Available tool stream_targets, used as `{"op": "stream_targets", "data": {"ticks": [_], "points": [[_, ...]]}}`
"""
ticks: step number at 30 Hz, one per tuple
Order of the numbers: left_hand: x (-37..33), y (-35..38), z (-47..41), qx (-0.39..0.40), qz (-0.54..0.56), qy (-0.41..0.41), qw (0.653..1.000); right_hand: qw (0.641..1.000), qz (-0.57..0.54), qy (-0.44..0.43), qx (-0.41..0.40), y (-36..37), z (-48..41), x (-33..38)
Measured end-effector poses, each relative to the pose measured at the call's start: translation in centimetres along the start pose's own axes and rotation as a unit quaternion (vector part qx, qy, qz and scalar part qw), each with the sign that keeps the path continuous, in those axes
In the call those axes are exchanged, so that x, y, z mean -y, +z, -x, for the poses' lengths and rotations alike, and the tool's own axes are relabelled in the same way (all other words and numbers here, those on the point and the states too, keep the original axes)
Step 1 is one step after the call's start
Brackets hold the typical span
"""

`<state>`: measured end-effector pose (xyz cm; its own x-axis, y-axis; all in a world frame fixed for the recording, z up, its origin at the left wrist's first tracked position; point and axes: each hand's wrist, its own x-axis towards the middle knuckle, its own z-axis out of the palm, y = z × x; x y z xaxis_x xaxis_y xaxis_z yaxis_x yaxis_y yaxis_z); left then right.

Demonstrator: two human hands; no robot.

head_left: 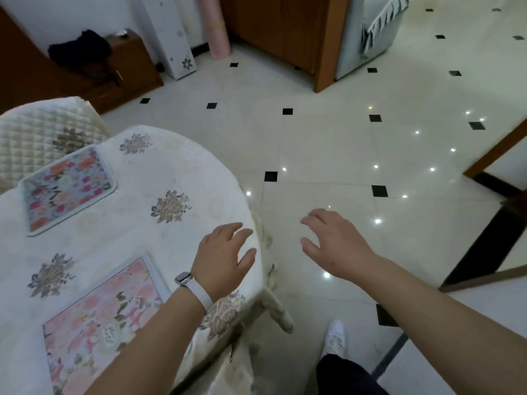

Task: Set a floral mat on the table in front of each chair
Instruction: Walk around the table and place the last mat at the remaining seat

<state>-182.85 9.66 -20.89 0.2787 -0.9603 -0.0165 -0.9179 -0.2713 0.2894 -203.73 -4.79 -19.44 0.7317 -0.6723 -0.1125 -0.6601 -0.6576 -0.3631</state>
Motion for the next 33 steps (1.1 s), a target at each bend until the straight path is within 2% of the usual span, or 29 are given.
{"op": "stream_targets", "data": {"ticks": [9,15,24,28,33], "points": [[-10.9,-0.3,-12.5,-0.069,-0.017,0.038,0.997,0.999,0.021,-0.029,-0.027,-9.0,-5.1,-13.5],[-14.5,-0.3,-19.3,-0.065,-0.042,0.062,0.995,0.999,0.016,-0.020,-0.048,-12.4,-6.9,-19.0],[-14.9,2.2,-28.4,-0.041,-0.044,0.063,0.996,1.000,0.025,0.006,-0.012,-13.3,-12.3,-25.0],[-13.1,3.6,-34.0,-0.041,-0.027,0.051,0.998,0.999,0.038,0.008,-0.018,-14.0,-17.5,-26.8],[-10.9,4.9,-42.9,-0.015,0.006,0.047,0.999,0.999,0.041,0.020,0.018,-14.6,-25.9,-28.1]]}}
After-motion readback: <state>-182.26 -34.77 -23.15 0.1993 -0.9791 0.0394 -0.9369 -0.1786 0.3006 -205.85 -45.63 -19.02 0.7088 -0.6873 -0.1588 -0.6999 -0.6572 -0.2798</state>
